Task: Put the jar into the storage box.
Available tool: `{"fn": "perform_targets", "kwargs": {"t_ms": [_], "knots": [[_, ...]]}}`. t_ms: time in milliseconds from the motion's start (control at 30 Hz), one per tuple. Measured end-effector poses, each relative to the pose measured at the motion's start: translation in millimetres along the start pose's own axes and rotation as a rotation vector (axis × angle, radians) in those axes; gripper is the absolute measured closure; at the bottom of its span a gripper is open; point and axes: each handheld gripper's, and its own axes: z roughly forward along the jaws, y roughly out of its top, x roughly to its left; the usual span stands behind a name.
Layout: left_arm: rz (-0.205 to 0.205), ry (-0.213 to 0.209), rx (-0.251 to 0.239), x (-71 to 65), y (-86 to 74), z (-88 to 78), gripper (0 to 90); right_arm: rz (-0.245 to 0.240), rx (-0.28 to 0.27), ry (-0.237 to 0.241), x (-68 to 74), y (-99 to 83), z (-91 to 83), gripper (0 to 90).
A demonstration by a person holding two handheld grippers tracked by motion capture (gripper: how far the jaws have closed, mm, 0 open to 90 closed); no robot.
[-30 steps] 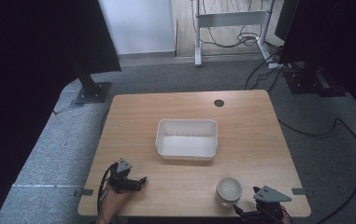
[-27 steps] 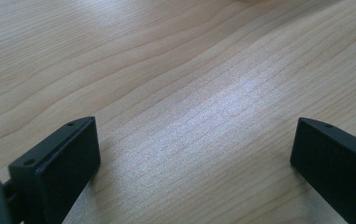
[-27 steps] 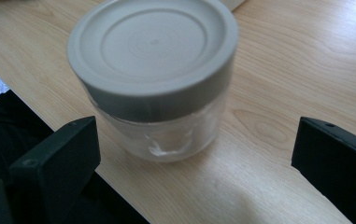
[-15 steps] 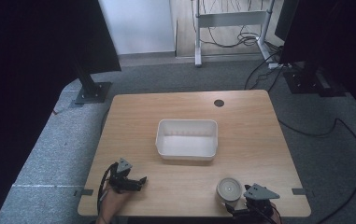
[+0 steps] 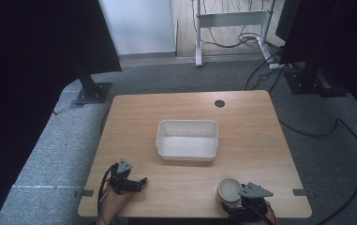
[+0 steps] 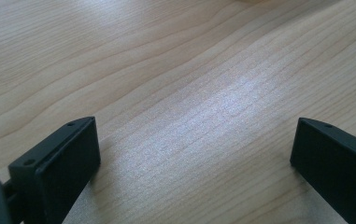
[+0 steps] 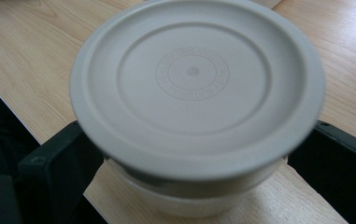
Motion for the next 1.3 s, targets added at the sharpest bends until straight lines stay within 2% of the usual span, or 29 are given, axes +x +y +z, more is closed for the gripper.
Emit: {"fn": "perform_targets", "kwargs": {"t_ms": [333, 467, 700, 1300], "knots": [[0.000, 0.000, 0.000, 0.0, 0.0, 0.0, 1.3, -0.025, -0.009, -0.011, 3.8, 6.7, 10.8, 8.4], [0.000, 0.000, 0.000, 0.0, 0.0, 0.0, 1.3, -0.020, 0.003, -0.026, 5.3, 8.4, 10.5, 8.8], [0.000, 0.000, 0.000, 0.0, 0.0, 0.0, 1.3, -0.039, 0.015, -0.062, 8.6, 12.4, 9.8, 9.0], [0.000, 0.000, 0.000, 0.0, 0.0, 0.0, 1.3, -0.040, -0.003, -0.068, 10.2, 31.8, 13.2, 9.0]]}}
